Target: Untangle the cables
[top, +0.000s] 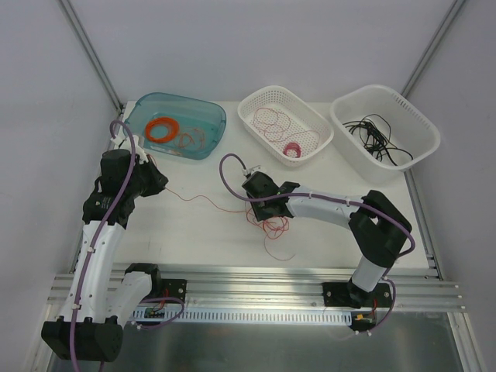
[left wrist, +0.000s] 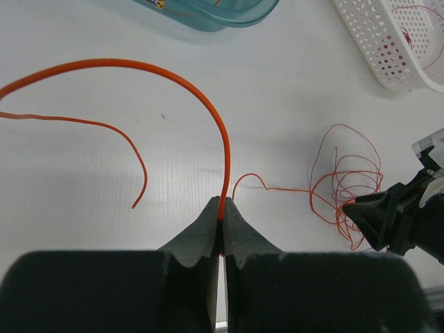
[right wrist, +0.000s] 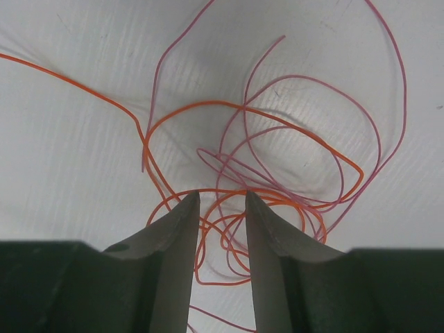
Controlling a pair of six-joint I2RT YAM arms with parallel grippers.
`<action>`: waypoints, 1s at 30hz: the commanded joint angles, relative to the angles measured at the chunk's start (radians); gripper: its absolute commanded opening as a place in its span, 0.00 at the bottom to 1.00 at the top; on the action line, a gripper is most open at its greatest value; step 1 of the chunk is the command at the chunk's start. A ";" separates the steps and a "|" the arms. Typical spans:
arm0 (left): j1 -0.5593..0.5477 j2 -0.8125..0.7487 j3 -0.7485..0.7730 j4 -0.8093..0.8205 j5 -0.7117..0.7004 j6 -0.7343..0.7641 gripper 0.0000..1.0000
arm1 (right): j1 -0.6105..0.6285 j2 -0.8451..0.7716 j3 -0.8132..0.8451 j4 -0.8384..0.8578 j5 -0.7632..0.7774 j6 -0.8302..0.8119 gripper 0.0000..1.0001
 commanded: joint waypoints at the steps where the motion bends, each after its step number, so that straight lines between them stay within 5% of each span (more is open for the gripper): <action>1: 0.011 0.002 0.037 0.001 -0.011 -0.001 0.00 | -0.001 -0.042 0.019 -0.022 0.043 -0.017 0.36; 22: 0.011 0.007 0.029 -0.002 -0.014 -0.001 0.00 | 0.001 -0.048 0.019 0.029 -0.003 -0.086 0.38; 30: 0.011 0.002 0.032 -0.009 -0.031 0.004 0.00 | -0.001 0.022 -0.001 0.052 -0.009 -0.068 0.27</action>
